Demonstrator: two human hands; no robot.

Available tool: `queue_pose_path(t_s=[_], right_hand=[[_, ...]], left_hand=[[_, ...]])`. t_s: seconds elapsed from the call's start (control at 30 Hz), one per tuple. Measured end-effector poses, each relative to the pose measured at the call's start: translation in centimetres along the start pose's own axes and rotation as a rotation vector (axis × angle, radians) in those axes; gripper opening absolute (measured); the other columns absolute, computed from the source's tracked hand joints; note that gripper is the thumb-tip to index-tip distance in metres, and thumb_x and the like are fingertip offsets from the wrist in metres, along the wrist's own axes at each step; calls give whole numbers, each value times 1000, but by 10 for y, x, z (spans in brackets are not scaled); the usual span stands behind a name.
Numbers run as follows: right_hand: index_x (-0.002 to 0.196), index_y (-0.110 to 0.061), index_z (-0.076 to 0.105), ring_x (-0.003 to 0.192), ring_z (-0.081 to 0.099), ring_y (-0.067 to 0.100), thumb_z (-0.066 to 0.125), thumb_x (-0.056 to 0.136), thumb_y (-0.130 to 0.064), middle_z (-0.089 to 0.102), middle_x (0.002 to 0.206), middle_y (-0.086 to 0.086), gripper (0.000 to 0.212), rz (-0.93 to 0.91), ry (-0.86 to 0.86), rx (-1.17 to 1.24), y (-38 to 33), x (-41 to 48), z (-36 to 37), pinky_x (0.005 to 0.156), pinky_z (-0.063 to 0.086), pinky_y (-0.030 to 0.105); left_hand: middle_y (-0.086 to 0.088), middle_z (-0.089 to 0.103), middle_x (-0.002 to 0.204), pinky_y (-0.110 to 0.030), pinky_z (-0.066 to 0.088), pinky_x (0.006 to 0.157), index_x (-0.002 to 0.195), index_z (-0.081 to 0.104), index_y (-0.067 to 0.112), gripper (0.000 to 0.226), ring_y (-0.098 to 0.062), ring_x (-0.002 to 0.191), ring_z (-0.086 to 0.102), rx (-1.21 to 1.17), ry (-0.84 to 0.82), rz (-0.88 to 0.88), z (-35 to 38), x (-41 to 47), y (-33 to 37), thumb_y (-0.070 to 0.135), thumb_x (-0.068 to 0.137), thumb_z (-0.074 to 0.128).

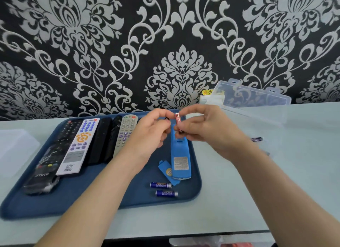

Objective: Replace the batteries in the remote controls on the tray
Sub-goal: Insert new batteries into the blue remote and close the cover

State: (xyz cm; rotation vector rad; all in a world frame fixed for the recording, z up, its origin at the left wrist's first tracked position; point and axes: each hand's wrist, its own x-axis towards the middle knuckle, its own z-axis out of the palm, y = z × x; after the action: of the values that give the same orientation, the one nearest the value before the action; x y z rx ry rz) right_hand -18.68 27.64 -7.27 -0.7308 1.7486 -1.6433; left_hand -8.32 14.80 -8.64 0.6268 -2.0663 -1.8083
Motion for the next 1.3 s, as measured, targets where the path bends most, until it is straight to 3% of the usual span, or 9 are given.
queue_pose_path(t_s=[0.13,0.27,0.37,0.47,0.57,0.63,0.8,1.07,1.3], right_hand=[[101,-6,62,75,74,22,74,84,-3,75,91,21,20,9,-31,42,4,1,2,63,55,21],[92,-12,62,72,74,20,76,84,-10,77,83,14,16,-18,-15,-63,6,1,9,67,56,25],[95,-19,62,67,67,9,74,84,-42,72,75,0,28,-66,122,-602,1,-2,7,60,48,23],[89,-17,55,82,59,20,57,80,-73,61,86,-2,57,31,121,-1254,-2,-15,20,65,42,32],[79,-17,40,77,47,22,51,78,-80,40,71,-2,64,87,64,-1495,3,-18,39,64,36,30],[85,-17,42,78,45,22,52,79,-78,41,74,-1,61,86,76,-1500,5,-13,43,64,36,30],[108,-13,54,97,57,24,60,87,-53,60,108,6,45,16,103,-1447,10,-8,49,68,37,30],[71,-15,37,76,45,26,63,81,-49,35,68,-1,44,2,201,-1340,12,3,49,64,34,30],[66,-17,36,65,44,22,67,71,-48,42,64,-3,45,49,229,-1077,10,6,43,49,25,30]], left_hand=[[14,56,62,-20,38,57,97,68,21,11,-6,60,44,-5,13,33,-1,-1,-2,27,94,59],[6,66,72,-23,47,65,93,71,19,11,-8,66,54,-26,37,59,-1,0,-5,26,91,64],[4,69,73,-19,51,65,93,72,17,7,-6,67,60,-28,88,125,-5,-1,-3,19,90,66],[-2,74,80,-23,53,69,93,72,19,8,-11,73,66,-67,89,114,-11,-1,-2,16,89,66],[-7,75,86,-26,53,71,96,71,17,10,-16,79,70,-134,76,75,-12,-1,-2,12,89,66],[-8,75,87,-25,54,71,97,71,15,11,-17,81,71,-182,60,57,-10,-2,-2,10,88,66],[-6,74,86,-23,53,70,98,71,13,11,-13,78,69,-222,42,37,-11,-3,-1,11,89,64],[4,65,68,-18,38,52,86,66,14,10,-9,59,48,-174,105,-6,-18,-1,1,16,93,60],[-5,72,83,-16,50,59,90,74,15,11,-9,68,64,-328,72,-39,-27,0,2,13,90,63]])
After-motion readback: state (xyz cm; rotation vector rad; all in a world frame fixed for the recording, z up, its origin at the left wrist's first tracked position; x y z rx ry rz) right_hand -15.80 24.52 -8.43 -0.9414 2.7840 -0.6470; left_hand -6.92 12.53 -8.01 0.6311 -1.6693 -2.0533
